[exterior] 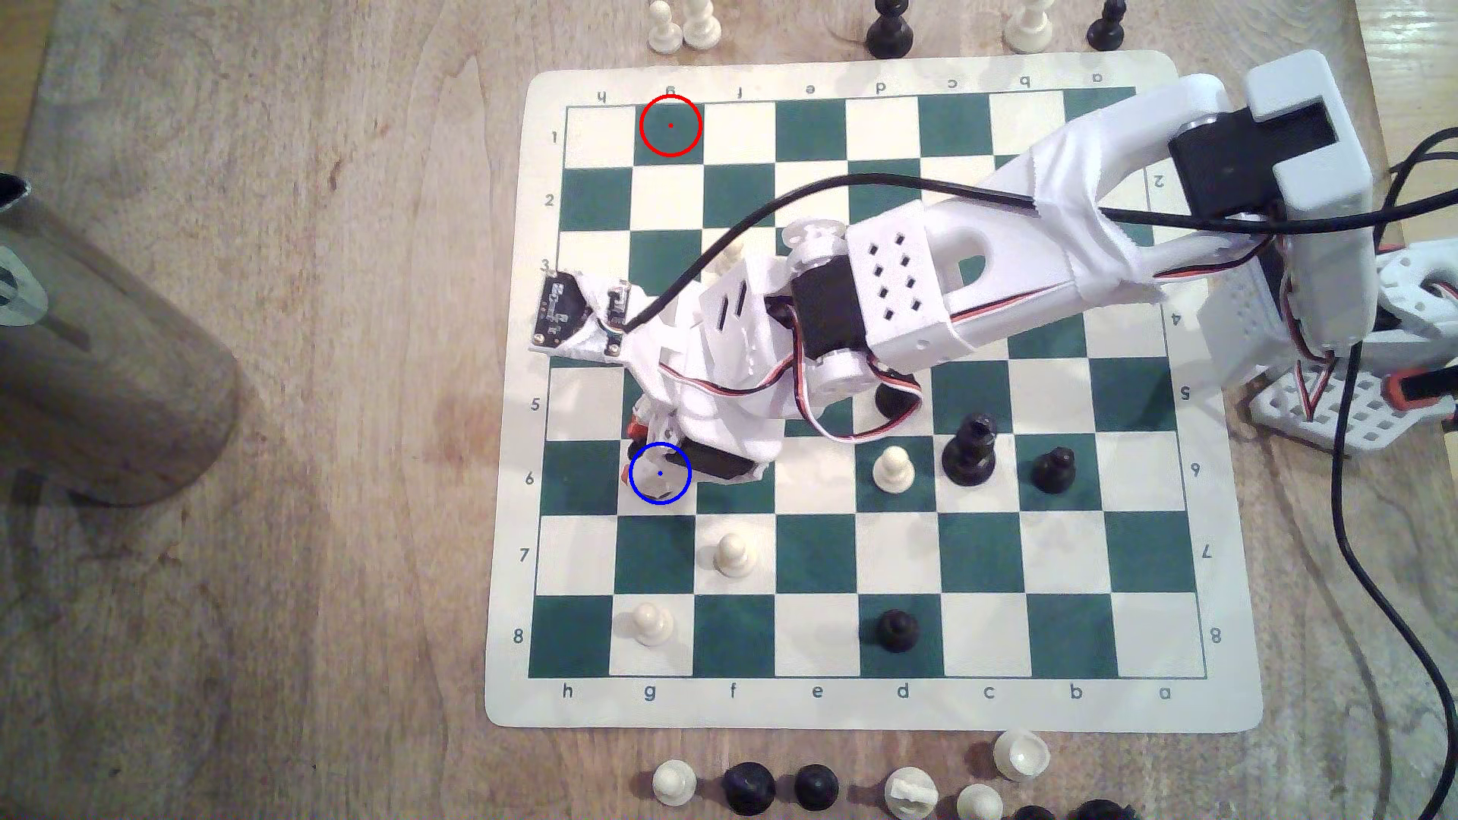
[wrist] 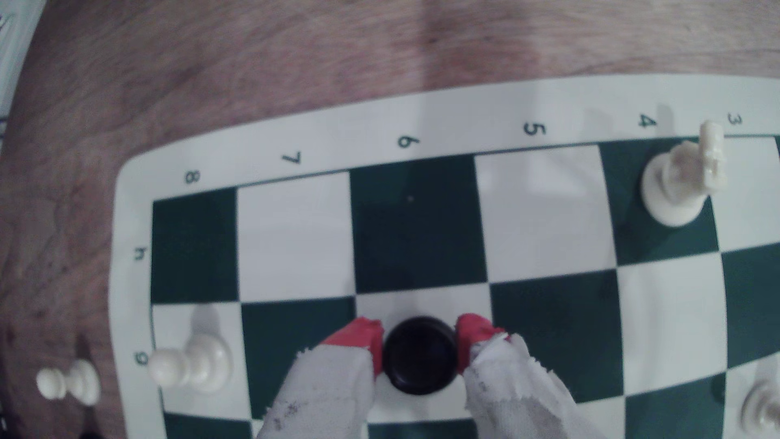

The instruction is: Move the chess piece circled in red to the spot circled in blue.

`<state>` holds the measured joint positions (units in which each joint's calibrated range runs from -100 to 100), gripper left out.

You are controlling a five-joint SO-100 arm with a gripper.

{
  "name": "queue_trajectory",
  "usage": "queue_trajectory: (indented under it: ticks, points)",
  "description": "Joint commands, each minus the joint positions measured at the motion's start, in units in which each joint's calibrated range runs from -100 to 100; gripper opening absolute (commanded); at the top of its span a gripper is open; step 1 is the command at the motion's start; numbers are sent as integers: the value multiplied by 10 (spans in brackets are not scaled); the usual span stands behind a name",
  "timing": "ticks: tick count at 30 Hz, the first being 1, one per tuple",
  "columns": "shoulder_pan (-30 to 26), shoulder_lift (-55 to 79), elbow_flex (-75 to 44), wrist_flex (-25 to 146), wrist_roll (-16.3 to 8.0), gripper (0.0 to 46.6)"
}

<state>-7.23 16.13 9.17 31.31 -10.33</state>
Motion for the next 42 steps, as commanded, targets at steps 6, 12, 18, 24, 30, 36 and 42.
queue_trajectory:
  ticks: [6, 12, 18, 24, 30, 36, 42]
  points:
    - [5, -25, -2, -8, -2, 175]
    - [6, -76, 11, -1, -2, 180]
    - [9, -133, 12, 12, -3, 187]
    - [9, -175, 12, 34, 0, 182]
    - [-12, -240, 10, 105, 3, 199]
    - [-28, -305, 4, 211, 4, 230]
    - [-26, -388, 46, 246, 9, 246]
